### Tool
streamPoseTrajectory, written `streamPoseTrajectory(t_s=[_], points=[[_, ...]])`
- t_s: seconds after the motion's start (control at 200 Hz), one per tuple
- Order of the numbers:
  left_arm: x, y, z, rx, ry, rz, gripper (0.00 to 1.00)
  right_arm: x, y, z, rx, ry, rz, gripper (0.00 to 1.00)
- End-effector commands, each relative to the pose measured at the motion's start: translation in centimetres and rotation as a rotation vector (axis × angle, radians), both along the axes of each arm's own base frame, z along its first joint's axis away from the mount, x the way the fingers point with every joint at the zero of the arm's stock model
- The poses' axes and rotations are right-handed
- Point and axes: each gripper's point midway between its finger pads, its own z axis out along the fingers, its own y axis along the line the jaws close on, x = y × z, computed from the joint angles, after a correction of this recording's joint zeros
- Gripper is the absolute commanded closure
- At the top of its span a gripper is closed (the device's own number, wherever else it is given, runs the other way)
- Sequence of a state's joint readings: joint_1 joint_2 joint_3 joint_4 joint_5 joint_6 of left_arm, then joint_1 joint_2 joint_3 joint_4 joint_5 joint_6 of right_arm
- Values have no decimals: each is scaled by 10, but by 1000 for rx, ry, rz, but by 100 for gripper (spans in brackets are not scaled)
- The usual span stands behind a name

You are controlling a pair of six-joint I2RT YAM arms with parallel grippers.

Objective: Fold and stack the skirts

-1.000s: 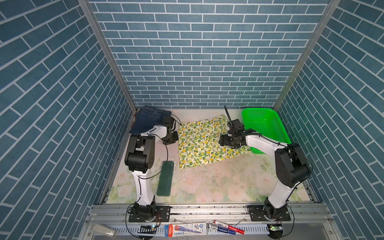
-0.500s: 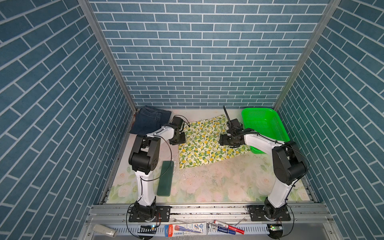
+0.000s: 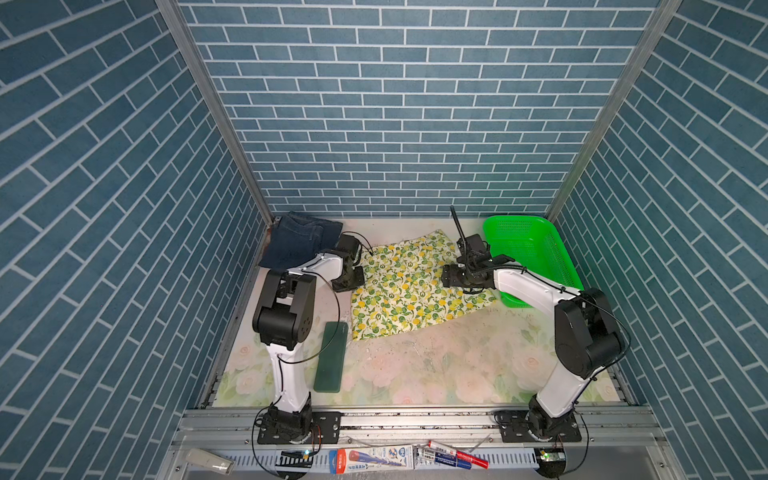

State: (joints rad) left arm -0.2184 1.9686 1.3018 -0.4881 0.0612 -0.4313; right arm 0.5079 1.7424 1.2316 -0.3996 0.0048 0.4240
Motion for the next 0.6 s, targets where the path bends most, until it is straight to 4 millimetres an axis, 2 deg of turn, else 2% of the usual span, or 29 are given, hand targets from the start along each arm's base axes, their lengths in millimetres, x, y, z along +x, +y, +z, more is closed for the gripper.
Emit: streamPoseTrajectory(t_s=[0.0, 0.235, 0.595], points=[[-8, 20, -4, -25, 15, 78, 100, -2, -9, 6, -69, -14, 19, 18], [-7, 23, -9, -52, 24, 96, 100, 18, -19, -6, -175, -6, 32, 18], [-4, 18, -7, -82, 15, 94, 100, 85, -38, -16, -121, 29, 100, 23]])
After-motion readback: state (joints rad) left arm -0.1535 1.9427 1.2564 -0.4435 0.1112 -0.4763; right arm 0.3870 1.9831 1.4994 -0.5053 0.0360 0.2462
